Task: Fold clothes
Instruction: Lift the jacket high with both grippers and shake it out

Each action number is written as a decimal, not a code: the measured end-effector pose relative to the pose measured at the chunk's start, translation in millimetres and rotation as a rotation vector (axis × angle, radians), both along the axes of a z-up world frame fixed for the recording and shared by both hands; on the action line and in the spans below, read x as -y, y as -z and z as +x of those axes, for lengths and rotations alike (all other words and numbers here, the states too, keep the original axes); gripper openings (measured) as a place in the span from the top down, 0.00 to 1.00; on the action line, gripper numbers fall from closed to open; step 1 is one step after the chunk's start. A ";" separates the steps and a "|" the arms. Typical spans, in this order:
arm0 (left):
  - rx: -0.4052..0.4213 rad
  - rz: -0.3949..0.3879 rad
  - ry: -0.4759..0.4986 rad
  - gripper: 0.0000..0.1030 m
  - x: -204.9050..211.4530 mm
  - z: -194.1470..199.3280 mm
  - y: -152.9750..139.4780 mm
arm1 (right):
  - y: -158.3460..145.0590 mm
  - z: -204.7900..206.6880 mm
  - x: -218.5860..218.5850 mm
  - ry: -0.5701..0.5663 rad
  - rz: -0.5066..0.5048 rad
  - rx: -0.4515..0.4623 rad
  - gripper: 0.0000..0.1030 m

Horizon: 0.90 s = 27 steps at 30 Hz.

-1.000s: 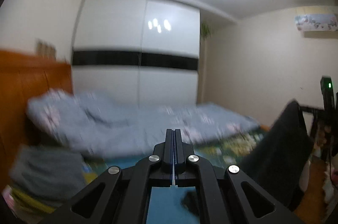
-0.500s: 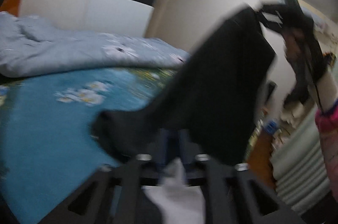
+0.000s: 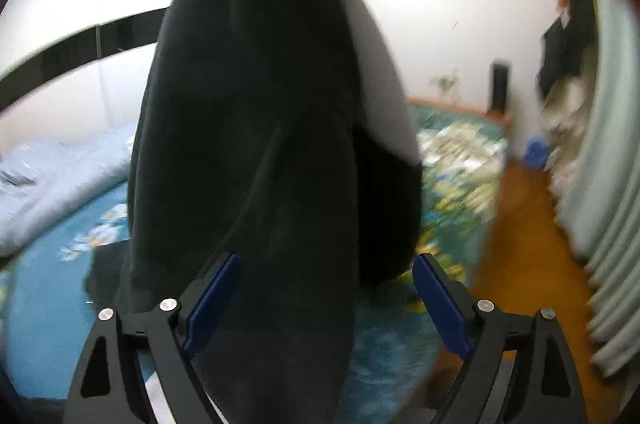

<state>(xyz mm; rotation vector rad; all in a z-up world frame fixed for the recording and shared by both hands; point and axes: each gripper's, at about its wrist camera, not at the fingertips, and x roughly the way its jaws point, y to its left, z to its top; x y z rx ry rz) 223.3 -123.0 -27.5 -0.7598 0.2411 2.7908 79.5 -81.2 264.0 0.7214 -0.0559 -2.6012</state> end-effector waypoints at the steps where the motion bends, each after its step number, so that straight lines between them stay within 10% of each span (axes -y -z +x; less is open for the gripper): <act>1: 0.000 -0.036 -0.031 0.13 -4.2 -4.5 5.7 | 0.0 0.8 -1.0 -0.002 -0.002 0.000 0.92; 6: 0.028 -0.061 -0.135 0.16 13.4 -19.0 15.3 | 0.5 1.7 -9.1 -0.002 -0.019 0.002 0.92; 10: 0.074 0.001 -0.164 0.90 42.9 -24.0 11.8 | 0.6 1.9 -15.5 0.000 -0.039 0.009 0.92; 14: 0.071 0.122 -0.241 0.90 99.1 -22.7 -12.4 | -2.0 9.1 -19.4 0.005 -0.034 -0.006 0.92; 21: -0.245 0.144 -0.481 0.90 221.4 13.1 -142.3 | -23.0 28.0 -27.0 0.003 -0.075 -0.056 0.92; 27: -0.404 0.186 -0.499 0.90 271.1 73.9 -224.3 | -53.0 72.1 -25.5 -0.085 -0.084 -0.191 0.92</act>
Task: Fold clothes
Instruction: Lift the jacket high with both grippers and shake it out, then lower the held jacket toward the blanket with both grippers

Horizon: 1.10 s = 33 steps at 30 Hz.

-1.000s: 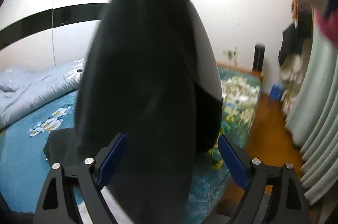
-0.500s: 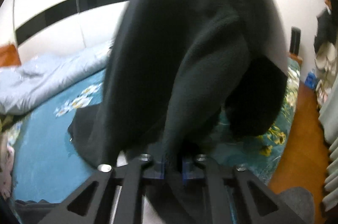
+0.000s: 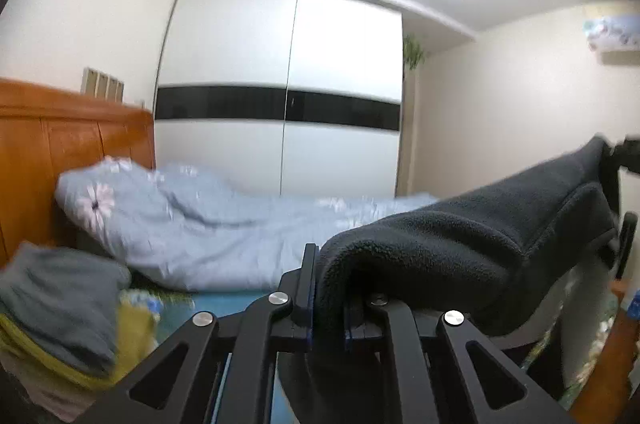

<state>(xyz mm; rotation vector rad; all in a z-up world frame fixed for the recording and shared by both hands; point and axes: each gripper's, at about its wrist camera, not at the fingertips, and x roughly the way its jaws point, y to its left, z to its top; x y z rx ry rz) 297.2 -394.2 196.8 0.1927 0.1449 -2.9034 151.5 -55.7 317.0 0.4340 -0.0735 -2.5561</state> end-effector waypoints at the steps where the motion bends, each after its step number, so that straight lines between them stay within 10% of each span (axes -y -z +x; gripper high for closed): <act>1: -0.014 -0.005 0.020 0.90 3.9 14.2 -8.6 | -3.7 9.7 -0.2 -0.015 0.006 -0.025 0.92; 9: -0.082 -0.024 0.204 0.90 28.2 101.9 -63.4 | -23.5 75.7 -20.2 -0.111 -0.008 -0.180 0.92; 16: 0.043 -0.030 0.327 0.89 42.7 69.2 -76.9 | -34.0 53.4 -20.6 -0.093 0.027 -0.166 0.92; 20: 0.266 0.086 0.311 0.89 65.0 -25.3 -8.6 | 14.6 -24.4 17.4 -0.048 0.158 0.007 0.92; 27: 0.628 0.257 0.235 0.90 89.6 -181.9 167.4 | 187.0 -181.3 66.5 0.020 0.247 0.423 0.92; 33: 0.714 0.360 0.212 0.90 101.0 -240.7 226.3 | 288.2 -259.1 76.7 0.055 0.196 0.629 0.92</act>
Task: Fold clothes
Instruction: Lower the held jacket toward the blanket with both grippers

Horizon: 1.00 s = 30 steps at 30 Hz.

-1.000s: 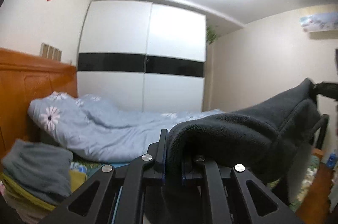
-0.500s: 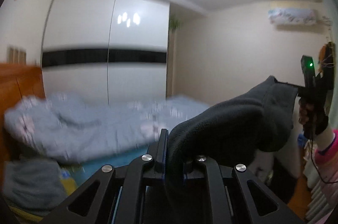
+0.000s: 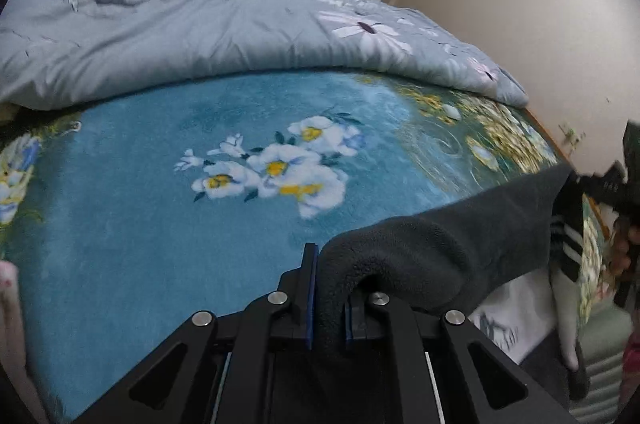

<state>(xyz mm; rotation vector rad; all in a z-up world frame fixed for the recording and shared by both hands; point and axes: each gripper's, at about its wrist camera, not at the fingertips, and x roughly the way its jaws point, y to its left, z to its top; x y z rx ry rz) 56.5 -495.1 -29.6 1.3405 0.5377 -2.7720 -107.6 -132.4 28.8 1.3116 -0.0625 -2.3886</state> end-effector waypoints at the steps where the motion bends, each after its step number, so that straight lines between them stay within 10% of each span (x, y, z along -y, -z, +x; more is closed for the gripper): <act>1: -0.005 0.037 -0.002 0.90 8.2 -8.6 -1.7 | 4.1 -9.4 2.2 0.003 -0.005 0.005 0.92; 15: 0.210 0.239 -0.105 0.90 63.5 -100.0 90.3 | 106.9 -96.5 30.1 0.038 0.055 0.176 0.92; 20: 0.163 0.150 -0.011 0.83 53.1 -91.2 63.1 | 100.4 -95.2 24.7 0.022 0.000 0.187 0.88; 23: 0.132 0.148 0.006 0.83 47.7 -89.2 42.3 | 85.3 -90.5 16.1 0.011 -0.023 0.160 0.69; 30: 0.170 0.461 -0.089 0.78 72.7 -90.6 58.8 | 43.7 -60.7 -10.7 -0.017 -0.001 0.074 0.56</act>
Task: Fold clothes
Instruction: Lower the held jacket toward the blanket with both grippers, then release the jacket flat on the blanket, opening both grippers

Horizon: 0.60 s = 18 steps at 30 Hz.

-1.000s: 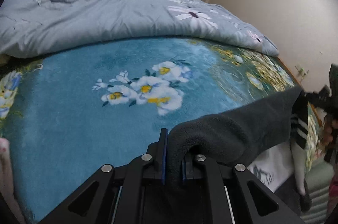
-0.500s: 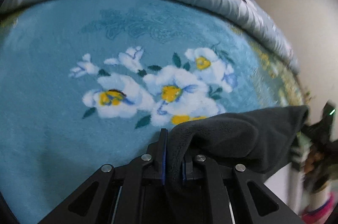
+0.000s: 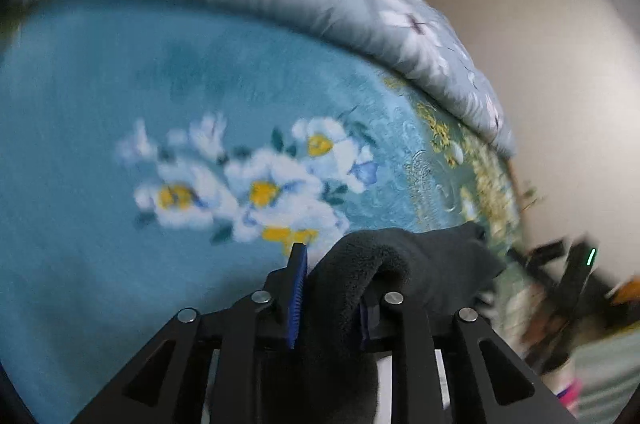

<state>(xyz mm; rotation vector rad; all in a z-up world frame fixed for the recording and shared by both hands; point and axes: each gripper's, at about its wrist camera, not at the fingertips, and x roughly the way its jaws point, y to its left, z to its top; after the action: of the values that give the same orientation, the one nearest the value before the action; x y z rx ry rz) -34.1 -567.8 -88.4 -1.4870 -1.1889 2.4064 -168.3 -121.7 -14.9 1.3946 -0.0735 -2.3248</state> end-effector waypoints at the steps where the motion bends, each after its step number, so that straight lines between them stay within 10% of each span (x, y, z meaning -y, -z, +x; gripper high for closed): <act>1: 0.013 0.023 -0.013 0.77 3.0 0.8 5.7 | -4.3 6.7 -2.1 -0.013 0.010 -0.009 0.56; 5: -0.005 0.060 0.038 0.66 1.7 12.7 5.0 | -12.0 40.2 -10.6 -0.078 -0.028 -0.010 0.56; 8: -0.051 -0.119 0.106 0.40 -8.5 32.9 -25.0 | -12.0 72.8 -11.5 -0.154 -0.009 -0.031 0.56; 13: -0.150 -0.462 0.136 0.32 -39.6 69.9 -73.8 | -13.7 116.3 -14.5 -0.208 0.008 -0.088 0.54; 18: -0.171 -0.808 0.401 0.30 -132.9 62.7 -61.8 | -6.3 144.9 -16.7 -0.233 -0.022 -0.058 0.54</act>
<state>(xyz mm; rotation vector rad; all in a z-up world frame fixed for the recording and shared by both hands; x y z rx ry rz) 28.6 -434.9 -26.6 -1.4157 0.1701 2.7372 -23.4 -105.0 -8.5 1.2515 0.0770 -2.1629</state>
